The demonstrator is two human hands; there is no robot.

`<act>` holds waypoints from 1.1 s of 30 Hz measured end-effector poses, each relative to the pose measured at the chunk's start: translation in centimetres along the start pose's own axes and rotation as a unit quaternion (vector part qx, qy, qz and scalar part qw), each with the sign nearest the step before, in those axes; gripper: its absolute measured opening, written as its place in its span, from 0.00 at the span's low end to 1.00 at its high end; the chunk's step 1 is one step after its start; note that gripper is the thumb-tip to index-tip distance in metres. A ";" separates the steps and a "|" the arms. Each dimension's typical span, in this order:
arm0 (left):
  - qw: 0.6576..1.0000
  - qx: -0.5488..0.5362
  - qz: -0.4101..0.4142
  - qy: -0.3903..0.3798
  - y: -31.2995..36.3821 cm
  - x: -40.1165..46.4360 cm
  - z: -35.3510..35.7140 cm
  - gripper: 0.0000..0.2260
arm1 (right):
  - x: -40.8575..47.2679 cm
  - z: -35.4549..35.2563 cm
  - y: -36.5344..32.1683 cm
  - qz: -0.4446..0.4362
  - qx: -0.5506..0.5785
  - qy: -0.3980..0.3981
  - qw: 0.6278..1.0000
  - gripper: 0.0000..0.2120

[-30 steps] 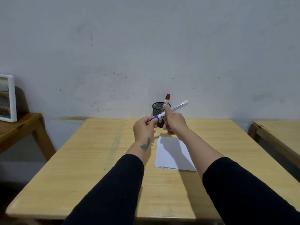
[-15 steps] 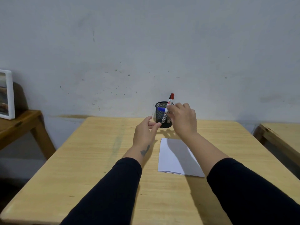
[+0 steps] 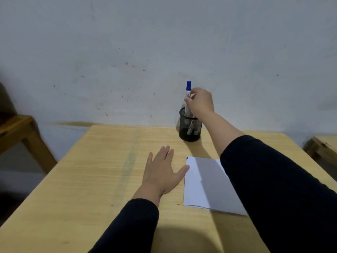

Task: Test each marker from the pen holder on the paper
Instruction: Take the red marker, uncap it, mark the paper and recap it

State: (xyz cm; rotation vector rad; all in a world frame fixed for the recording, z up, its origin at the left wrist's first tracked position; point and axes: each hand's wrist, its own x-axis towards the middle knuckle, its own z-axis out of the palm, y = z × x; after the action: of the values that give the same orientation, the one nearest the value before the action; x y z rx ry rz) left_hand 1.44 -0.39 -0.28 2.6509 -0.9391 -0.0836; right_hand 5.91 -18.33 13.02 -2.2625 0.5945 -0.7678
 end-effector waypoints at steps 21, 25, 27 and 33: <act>1.000 0.001 -0.002 0.003 0.0 0.0 -0.1 0.40 | -0.3 -0.3 3.0 0.149 0.035 0.099 0.983 0.18; 1.000 -0.005 -0.005 0.003 0.0 0.1 -0.1 0.40 | -0.4 0.3 3.8 0.158 0.030 0.069 0.985 0.11; 1.000 -0.006 -0.006 0.005 0.0 0.1 -0.1 0.40 | -0.4 0.5 3.7 0.159 0.028 0.073 0.984 0.09; 1.000 -0.003 -0.005 0.003 0.1 0.0 -0.1 0.40 | 0.3 -2.4 1.4 0.119 0.095 0.106 0.983 0.10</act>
State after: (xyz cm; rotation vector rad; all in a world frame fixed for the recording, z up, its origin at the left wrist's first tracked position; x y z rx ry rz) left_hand 1.42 -0.43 -0.16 2.6496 -0.9233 -0.0796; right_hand 4.24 -20.51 13.63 -1.9080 0.8363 -0.9089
